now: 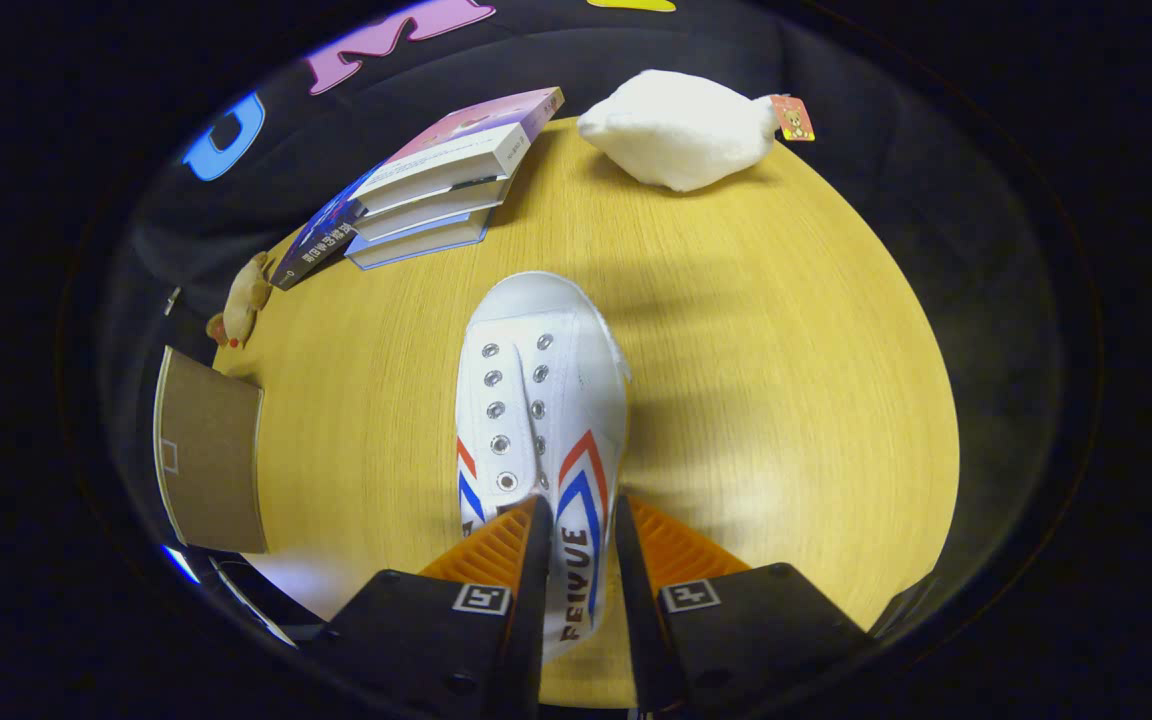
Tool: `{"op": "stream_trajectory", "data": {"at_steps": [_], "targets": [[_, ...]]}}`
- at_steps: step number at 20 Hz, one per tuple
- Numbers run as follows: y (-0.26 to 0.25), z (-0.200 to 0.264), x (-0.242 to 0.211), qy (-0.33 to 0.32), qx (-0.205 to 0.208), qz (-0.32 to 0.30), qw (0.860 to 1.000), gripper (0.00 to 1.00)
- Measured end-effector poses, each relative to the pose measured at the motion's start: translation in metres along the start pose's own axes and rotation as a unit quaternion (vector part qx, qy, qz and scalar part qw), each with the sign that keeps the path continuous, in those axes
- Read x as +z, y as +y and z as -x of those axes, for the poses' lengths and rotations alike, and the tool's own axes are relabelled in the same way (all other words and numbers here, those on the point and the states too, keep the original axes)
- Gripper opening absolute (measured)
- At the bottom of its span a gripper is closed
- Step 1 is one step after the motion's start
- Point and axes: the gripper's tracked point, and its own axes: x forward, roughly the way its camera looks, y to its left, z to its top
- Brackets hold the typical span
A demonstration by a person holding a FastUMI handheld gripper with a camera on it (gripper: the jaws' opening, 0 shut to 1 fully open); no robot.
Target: Open the storage box then place both shoes into the box .Put the left shoe in first, then the right shoe, with the right side of both shoes facing outward in a uniform manner.
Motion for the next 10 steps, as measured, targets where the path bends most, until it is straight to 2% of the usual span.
{"op": "stream_trajectory", "data": {"at_steps": [1,5,10], "targets": [[-0.0009,-0.0036,0.0004,0.002,-0.002,0.001,1.000,0.39],[-0.0021,-0.0032,0.0030,0.011,0.013,-0.029,0.999,0.36],[-0.0049,-0.0003,0.0043,-0.006,-0.001,-0.030,1.000,0.05]]}}
